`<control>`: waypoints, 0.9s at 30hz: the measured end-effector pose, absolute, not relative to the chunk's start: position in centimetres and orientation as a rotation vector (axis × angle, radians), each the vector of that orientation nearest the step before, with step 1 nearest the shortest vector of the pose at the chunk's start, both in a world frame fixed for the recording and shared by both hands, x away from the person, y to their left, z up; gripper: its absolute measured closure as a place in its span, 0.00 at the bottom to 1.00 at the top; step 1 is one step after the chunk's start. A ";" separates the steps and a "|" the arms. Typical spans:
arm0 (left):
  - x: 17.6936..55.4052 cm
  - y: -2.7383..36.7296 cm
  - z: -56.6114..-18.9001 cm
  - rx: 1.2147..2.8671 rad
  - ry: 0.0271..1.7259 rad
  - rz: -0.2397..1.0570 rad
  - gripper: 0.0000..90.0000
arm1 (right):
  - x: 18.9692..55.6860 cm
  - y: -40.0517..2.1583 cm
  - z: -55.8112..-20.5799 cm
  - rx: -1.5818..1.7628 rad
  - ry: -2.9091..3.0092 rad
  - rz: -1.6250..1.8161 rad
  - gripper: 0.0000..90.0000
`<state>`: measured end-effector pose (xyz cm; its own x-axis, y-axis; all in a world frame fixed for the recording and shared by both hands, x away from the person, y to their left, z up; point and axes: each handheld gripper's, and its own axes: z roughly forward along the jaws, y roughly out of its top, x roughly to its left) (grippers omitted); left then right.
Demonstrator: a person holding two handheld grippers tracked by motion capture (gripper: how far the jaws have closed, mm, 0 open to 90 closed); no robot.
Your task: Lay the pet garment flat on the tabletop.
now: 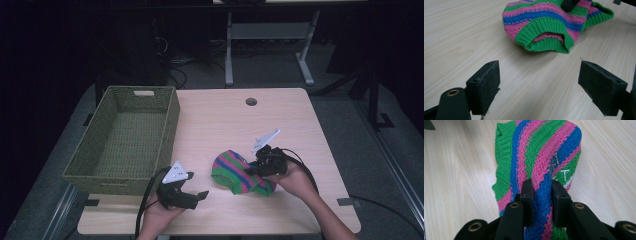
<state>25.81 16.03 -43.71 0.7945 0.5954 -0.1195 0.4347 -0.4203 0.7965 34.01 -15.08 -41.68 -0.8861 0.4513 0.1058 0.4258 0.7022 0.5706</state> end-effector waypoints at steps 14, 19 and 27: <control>25.8 16.0 -43.7 2.081 0.760 0.228 0.19 | 33.5 -14.6 -43.9 0.711 2.875 0.910 0.71; 25.8 16.0 -43.8 2.084 0.760 0.224 0.19 | 33.3 -14.5 -44.6 0.716 2.891 0.930 0.62; 25.7 16.0 -43.7 2.082 0.761 0.225 0.19 | 33.3 -14.4 -44.9 0.691 2.888 0.936 0.46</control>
<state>25.72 16.01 -43.75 0.7958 0.5940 -0.1180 0.4340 -0.4234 0.7952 33.30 -14.43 -44.85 -0.9010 0.4204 0.1074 0.4034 0.7207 0.5638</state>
